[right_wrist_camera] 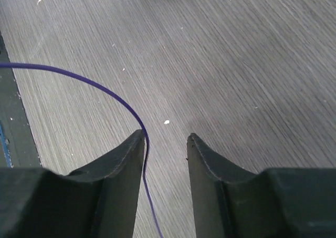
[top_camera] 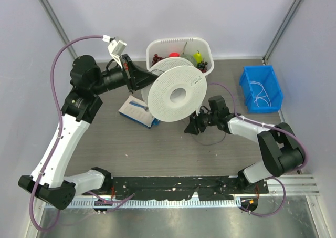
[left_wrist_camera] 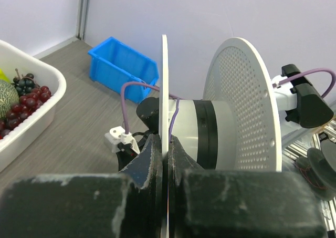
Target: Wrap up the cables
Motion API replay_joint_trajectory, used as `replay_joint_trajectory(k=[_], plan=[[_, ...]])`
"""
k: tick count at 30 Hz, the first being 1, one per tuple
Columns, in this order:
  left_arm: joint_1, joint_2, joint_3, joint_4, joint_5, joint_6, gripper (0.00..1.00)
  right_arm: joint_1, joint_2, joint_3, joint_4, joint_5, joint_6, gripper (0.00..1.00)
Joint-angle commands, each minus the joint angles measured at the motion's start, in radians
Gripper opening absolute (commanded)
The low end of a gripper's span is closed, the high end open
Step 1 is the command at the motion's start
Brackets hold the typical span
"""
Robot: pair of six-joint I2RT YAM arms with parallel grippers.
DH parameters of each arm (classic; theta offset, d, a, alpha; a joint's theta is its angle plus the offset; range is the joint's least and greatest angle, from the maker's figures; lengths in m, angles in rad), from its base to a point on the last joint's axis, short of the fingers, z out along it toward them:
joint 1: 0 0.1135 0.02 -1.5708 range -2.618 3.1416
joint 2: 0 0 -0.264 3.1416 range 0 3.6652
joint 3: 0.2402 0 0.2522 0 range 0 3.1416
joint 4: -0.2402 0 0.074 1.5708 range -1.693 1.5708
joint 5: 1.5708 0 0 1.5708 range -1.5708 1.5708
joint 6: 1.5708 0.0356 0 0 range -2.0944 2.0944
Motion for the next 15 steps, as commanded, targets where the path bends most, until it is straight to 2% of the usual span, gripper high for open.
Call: replay_joint_trajectory(k=[1,3,5,7,10,15], plan=[[0.003,-0.011,0.068,0.111,-0.025,-0.053,0.0,0.003,0.002,-0.006,0.105,-0.022,0.077,0.39],[0.007,-0.011,0.069,0.1,-0.108,-0.076,0.0,0.004,-0.015,-0.025,0.099,-0.014,0.095,0.23],[0.014,-0.02,0.068,0.082,-0.207,-0.102,0.0,0.0,-0.042,-0.038,0.068,-0.003,0.116,0.02],[0.02,-0.032,0.062,0.08,-0.304,-0.11,0.0,-0.013,-0.1,-0.063,0.07,0.006,0.124,0.01],[0.02,-0.036,0.078,0.021,-0.543,-0.143,0.0,-0.014,-0.182,-0.061,0.035,0.018,0.114,0.01],[0.02,-0.026,0.108,-0.075,-0.902,-0.185,0.0,-0.011,-0.205,0.009,-0.194,0.055,-0.003,0.01]])
